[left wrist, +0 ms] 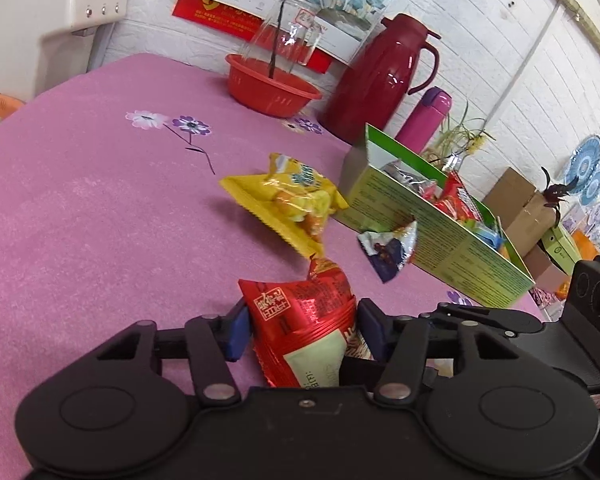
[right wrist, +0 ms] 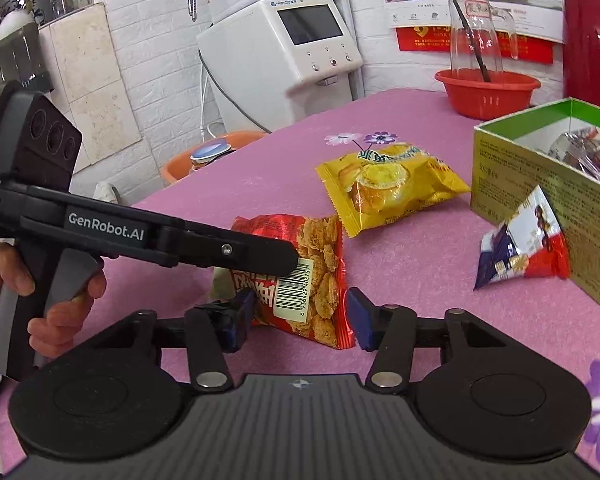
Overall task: Organize snacks
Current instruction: 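Close the left tool on the red snack bag and lift it, then lower the red snack bag into the green box and open the left tool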
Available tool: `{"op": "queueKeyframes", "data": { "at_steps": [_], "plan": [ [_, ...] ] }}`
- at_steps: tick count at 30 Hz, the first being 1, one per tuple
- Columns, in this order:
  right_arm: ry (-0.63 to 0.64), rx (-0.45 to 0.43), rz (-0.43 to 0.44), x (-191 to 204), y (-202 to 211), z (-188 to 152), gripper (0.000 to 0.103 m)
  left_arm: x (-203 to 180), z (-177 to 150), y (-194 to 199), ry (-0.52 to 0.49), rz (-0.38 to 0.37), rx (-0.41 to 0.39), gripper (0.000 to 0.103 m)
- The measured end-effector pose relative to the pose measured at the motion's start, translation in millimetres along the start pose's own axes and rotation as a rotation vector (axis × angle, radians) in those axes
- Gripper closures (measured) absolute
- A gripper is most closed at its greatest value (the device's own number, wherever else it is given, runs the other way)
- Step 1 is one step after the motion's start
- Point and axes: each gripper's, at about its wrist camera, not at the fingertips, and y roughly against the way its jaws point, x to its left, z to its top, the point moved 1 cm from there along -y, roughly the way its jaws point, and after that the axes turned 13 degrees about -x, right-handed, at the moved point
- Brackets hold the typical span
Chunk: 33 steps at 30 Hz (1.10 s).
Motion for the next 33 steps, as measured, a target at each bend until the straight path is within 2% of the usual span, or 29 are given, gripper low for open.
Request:
{"op": "queueKeyframes", "data": {
  "at_steps": [2,5,13,19,27,33],
  "plan": [
    [0.017,-0.013,-0.006,6,10,-2,0.036,-8,-2,5,-0.014,-0.009,-0.003,0.078],
    [0.03,-0.026,-0.018,10,23,-2,0.043,-21,-2,15,-0.03,-0.027,-0.021,0.078],
    [0.036,-0.135,-0.07,6,63,11,0.045,-65,13,26,-0.096,-0.097,-0.087,0.078],
    [0.05,-0.248,-0.131,-10,87,35,0.045,-99,39,18,-0.138,-0.171,-0.15,0.078],
    [0.064,-0.348,-0.24,-49,101,67,0.045,-134,71,-23,-0.166,-0.269,-0.198,0.079],
    [0.052,-0.366,-0.311,-90,89,80,0.044,-143,89,-76,-0.157,-0.302,-0.201,0.079]
  ]
}}
